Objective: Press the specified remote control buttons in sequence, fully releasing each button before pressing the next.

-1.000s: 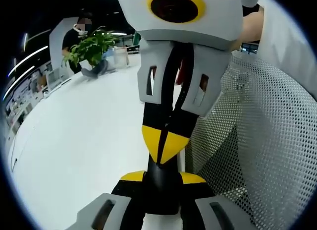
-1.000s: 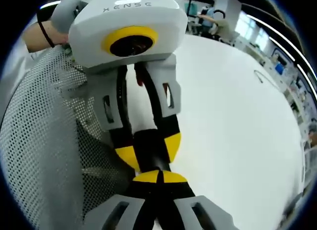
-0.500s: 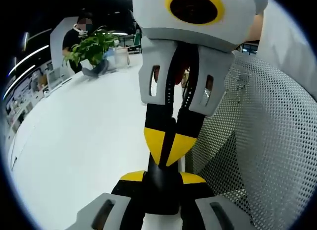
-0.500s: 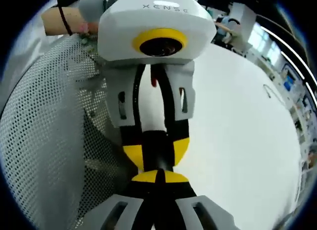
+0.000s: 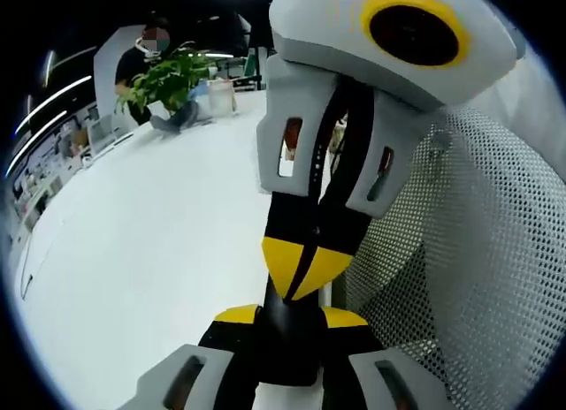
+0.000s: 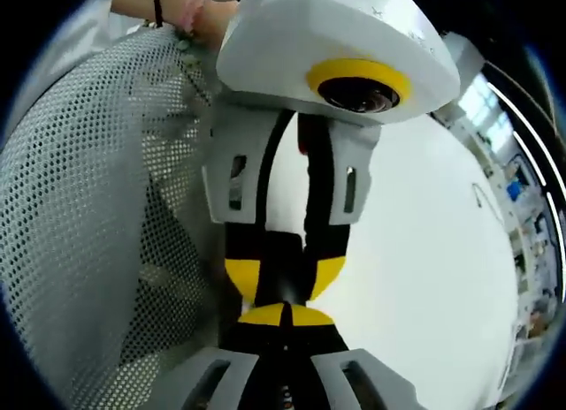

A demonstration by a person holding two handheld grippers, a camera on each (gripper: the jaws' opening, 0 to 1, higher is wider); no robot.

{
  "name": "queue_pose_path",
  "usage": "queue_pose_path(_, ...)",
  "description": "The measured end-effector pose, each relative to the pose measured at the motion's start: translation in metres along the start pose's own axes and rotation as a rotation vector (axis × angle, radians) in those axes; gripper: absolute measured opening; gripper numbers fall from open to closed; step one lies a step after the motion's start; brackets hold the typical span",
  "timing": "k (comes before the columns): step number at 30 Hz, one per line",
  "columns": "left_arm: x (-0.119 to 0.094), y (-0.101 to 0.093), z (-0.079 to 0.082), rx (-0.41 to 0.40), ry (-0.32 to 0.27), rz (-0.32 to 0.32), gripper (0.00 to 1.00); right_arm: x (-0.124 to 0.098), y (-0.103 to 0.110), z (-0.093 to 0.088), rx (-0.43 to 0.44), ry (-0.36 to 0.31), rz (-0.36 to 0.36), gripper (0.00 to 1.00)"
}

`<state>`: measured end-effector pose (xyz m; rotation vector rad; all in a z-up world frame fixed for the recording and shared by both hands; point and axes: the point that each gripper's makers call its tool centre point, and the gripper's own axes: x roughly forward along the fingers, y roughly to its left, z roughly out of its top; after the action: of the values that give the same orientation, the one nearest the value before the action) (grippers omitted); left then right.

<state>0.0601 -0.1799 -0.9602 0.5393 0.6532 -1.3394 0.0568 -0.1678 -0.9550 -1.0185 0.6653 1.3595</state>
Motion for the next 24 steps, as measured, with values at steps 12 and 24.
queue_pose_path(12,-0.0006,0.0013,0.0000,-0.015,-0.004,0.016,0.25,0.0000,-0.0028,0.0022,0.053,-0.038,0.020,0.00)
queue_pose_path(24,-0.0005,0.0007,0.0005,-0.014,-0.007,0.013,0.25,-0.0040,-0.0038,0.0010,0.258,-0.184,0.047,0.00)
